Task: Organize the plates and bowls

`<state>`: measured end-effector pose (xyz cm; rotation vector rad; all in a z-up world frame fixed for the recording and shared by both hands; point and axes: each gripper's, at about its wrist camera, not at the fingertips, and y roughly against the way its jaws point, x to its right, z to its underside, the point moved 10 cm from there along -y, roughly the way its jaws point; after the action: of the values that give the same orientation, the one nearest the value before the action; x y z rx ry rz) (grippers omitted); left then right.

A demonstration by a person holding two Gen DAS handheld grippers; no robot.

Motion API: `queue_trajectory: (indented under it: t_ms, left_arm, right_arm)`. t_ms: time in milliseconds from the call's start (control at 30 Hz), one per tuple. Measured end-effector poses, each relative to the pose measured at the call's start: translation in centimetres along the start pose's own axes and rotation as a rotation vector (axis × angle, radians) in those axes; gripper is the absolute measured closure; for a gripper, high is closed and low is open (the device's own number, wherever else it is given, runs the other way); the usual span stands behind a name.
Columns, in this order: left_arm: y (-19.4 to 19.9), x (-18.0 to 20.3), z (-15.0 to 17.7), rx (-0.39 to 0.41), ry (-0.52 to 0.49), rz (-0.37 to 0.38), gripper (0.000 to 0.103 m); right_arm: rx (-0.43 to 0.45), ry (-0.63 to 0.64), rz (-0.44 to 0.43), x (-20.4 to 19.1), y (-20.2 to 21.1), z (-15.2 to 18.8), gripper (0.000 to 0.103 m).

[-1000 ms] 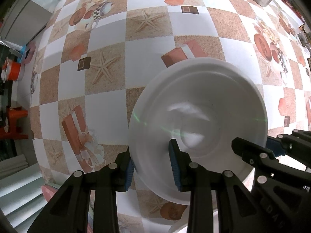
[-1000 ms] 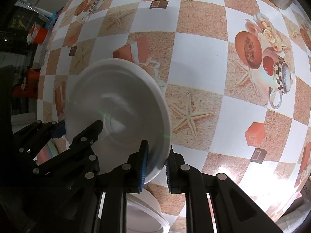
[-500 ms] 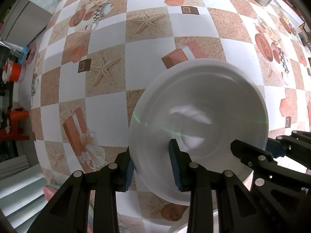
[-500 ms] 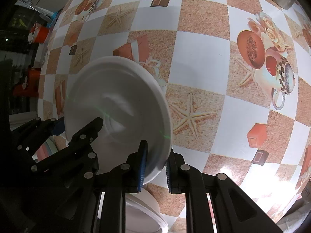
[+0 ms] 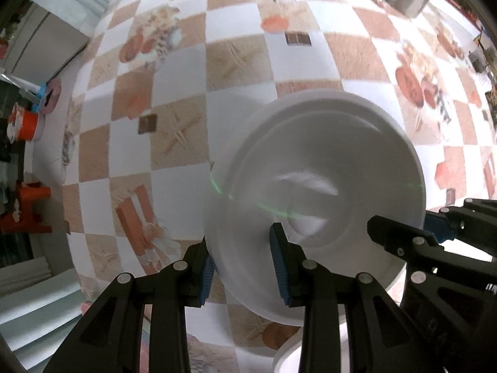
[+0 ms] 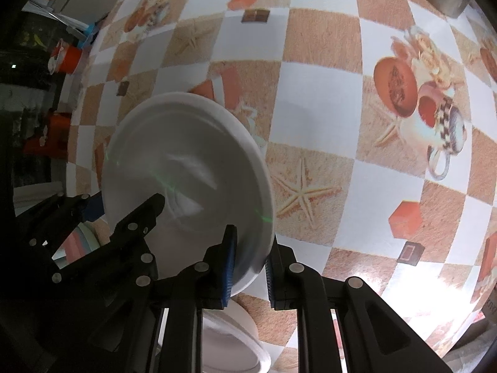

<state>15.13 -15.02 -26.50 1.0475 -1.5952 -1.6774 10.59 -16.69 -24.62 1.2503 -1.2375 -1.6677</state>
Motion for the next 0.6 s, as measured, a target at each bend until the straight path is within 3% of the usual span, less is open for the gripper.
queue_trajectory:
  t_ms: [300, 433, 600]
  left_arm:
    - [3.2, -0.9, 0.3, 0.045, 0.016, 0.029, 0.067]
    - [4.3, 0.3, 2.4, 0.024, 0.039, 0.056, 0.067]
    - [5.3, 2.6, 6.5, 0.003, -0.019, 0.06, 0.066]
  right_arm:
    - [0.064, 0.05, -0.028, -1.1, 3.8, -0.1, 0.085]
    - [0.057, 0.071, -0.035, -1.3, 4.8, 1.4, 0.085]
    - [0.024, 0.084, -0.034, -1.1, 5.4, 5.3, 0.085]
